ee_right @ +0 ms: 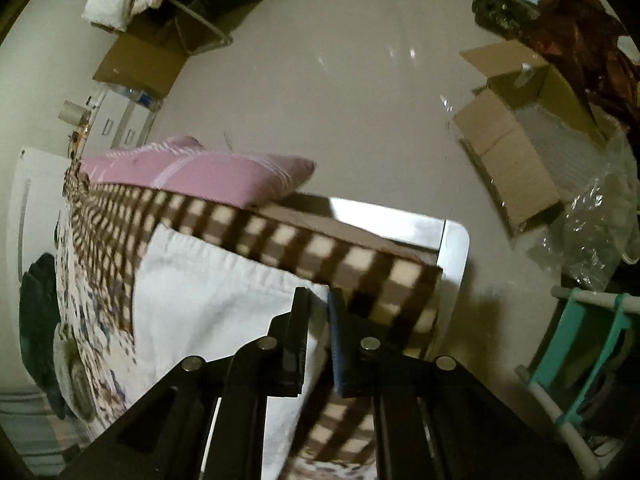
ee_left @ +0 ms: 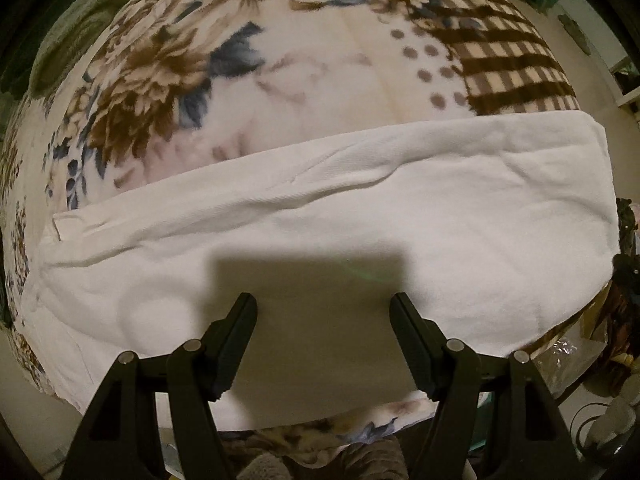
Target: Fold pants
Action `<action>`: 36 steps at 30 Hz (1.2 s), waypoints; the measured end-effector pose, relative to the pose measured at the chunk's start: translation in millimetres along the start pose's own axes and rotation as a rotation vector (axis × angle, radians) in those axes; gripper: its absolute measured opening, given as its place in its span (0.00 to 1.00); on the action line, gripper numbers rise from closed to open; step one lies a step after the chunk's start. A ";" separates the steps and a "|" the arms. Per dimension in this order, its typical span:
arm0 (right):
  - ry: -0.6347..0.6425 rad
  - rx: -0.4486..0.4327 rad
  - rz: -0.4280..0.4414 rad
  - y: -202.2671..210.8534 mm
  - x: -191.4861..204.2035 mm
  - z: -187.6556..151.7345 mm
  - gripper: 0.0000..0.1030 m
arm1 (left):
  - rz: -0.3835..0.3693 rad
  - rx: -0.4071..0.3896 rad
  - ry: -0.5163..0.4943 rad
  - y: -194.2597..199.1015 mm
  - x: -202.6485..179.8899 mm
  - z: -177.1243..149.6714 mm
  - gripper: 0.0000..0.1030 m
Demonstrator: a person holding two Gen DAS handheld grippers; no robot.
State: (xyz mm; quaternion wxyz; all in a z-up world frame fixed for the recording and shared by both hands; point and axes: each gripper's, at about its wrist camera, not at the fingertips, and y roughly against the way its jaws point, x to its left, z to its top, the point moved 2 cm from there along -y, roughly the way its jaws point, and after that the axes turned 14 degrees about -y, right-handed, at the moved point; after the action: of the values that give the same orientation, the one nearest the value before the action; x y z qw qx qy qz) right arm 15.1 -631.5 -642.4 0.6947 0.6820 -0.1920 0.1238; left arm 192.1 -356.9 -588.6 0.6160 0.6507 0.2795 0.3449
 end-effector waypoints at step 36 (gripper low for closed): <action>0.147 0.307 0.411 -81.2 35.6 -43.4 0.20 | -0.150 -0.002 0.113 -49.6 53.4 -23.4 0.84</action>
State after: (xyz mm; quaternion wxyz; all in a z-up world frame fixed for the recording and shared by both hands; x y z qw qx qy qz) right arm 86.5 -594.6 -699.8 0.5557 0.7153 -0.2544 0.3389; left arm 208.9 -296.4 -632.3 0.6243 0.6068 0.3613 0.3340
